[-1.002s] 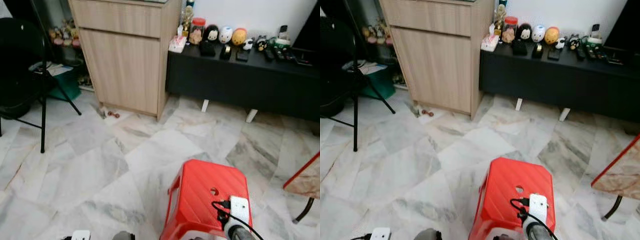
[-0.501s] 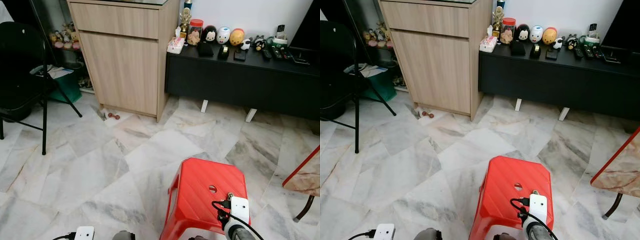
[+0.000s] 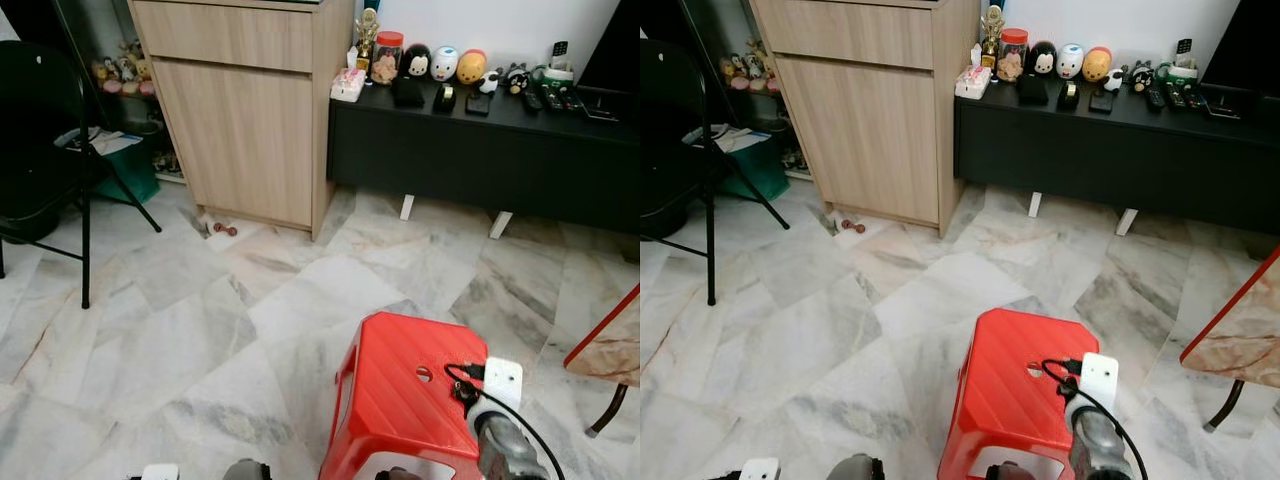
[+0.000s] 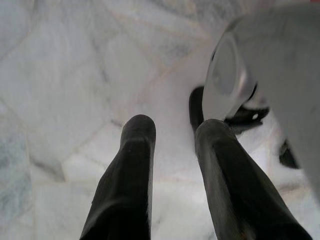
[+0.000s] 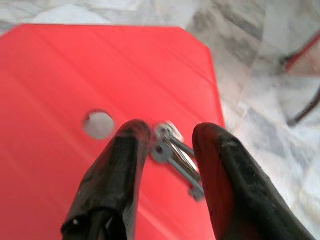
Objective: Hang keys on a hook
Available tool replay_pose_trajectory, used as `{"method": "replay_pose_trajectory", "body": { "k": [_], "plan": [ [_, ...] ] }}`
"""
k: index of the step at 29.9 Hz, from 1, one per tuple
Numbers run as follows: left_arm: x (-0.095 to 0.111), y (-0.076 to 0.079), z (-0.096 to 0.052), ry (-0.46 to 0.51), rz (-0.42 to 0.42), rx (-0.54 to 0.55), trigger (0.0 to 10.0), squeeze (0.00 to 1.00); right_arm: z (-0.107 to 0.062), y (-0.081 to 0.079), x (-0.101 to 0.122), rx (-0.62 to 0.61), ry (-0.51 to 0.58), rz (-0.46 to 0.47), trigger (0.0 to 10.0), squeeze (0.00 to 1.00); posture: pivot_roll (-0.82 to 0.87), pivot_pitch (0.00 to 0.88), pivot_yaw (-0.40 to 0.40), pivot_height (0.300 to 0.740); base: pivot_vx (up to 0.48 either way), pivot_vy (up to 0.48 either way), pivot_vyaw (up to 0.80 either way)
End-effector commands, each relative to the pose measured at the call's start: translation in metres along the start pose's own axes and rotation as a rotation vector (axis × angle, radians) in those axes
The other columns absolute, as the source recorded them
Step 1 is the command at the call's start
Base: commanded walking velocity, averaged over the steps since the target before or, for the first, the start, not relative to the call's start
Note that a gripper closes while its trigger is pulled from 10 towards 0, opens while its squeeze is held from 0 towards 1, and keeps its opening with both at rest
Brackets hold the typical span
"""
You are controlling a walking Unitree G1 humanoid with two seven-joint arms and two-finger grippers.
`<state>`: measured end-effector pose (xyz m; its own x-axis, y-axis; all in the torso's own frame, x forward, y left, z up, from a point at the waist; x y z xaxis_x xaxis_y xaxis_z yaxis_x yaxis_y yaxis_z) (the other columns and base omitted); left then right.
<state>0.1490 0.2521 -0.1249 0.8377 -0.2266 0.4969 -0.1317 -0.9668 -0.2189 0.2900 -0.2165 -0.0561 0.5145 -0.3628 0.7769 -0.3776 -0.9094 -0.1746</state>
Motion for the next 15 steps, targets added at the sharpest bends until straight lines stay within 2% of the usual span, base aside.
{"method": "replay_pose_trajectory", "body": {
  "k": [1, 2, 4, 8, 11, 12, 13, 14, 15],
  "plan": [
    [-0.009, 0.000, -0.003, -0.012, -0.002, -0.003, 10.0, 0.00, 0.002, -0.008, 0.006, 0.046, 0.010, -0.066, 10.0, 0.95, 0.08, 0.110, -0.078, 0.650, 0.000, 0.000, 0.00],
    [-0.012, 0.001, -0.004, -0.014, -0.003, -0.004, 10.0, 0.00, 0.002, -0.012, 0.010, 0.058, 0.019, -0.084, 10.0, 1.00, 0.08, 0.115, -0.079, 0.650, 0.000, 0.000, 0.00],
    [-0.016, 0.002, -0.005, -0.019, -0.003, -0.006, 10.0, 0.00, 0.003, -0.015, 0.015, 0.067, 0.032, -0.099, 10.0, 1.00, 0.08, 0.130, -0.082, 0.650, 0.000, 0.000, 0.00],
    [-0.030, 0.008, -0.010, -0.035, -0.006, -0.016, 10.0, 0.00, 0.005, -0.011, 0.026, 0.036, 0.061, -0.074, 10.0, 1.00, 0.06, 0.187, -0.098, 0.650, 0.000, 0.000, 0.00],
    [-0.030, 0.017, -0.009, -0.032, -0.008, -0.024, 10.0, 0.00, 0.005, -0.011, 0.028, 0.038, 0.066, -0.070, 10.0, 1.00, 0.06, 0.206, -0.107, 0.650, 0.000, 0.000, 0.00],
    [-0.028, 0.022, -0.008, -0.024, -0.012, -0.026, 10.0, 0.00, 0.005, -0.015, 0.028, 0.048, 0.068, -0.070, 10.0, 0.45, 0.06, 0.213, -0.114, 0.650, 0.000, 0.000, 0.00],
    [-0.026, 0.025, -0.008, -0.018, -0.015, -0.027, 10.0, 0.00, 0.005, -0.017, 0.028, 0.056, 0.069, -0.070, 10.0, 0.45, 0.06, 0.213, -0.114, 0.650, 0.000, 0.000, 0.00],
    [-0.025, 0.027, -0.008, -0.013, -0.021, -0.029, 10.0, 0.00, 0.005, -0.019, 0.028, 0.060, 0.071, -0.072, 10.0, 0.00, 0.06, 0.216, -0.119, 0.650, 0.000, 0.000, 0.00],
    [-0.022, 0.029, -0.007, -0.002, -0.022, -0.029, 10.0, 0.00, 0.005, -0.021, 0.027, 0.065, 0.072, -0.069, 10.0, 0.00, 0.06, 0.214, -0.121, 0.650, 0.000, 0.000, 0.00]
  ]
}}
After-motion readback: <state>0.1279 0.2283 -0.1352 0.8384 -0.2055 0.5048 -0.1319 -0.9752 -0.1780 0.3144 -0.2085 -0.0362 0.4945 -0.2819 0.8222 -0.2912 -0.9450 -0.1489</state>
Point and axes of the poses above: a point about 5 cm out from each wrist's last joint towards the gripper, its own z axis pointing out of the wrist towards the gripper, its own x axis along the axis of the wrist's last joint, y = z × x, the point moved 4 cm from there along z, pointing out of the wrist towards the gripper, and after that the axes turned 13 degrees about z, right-handed, at the moved point
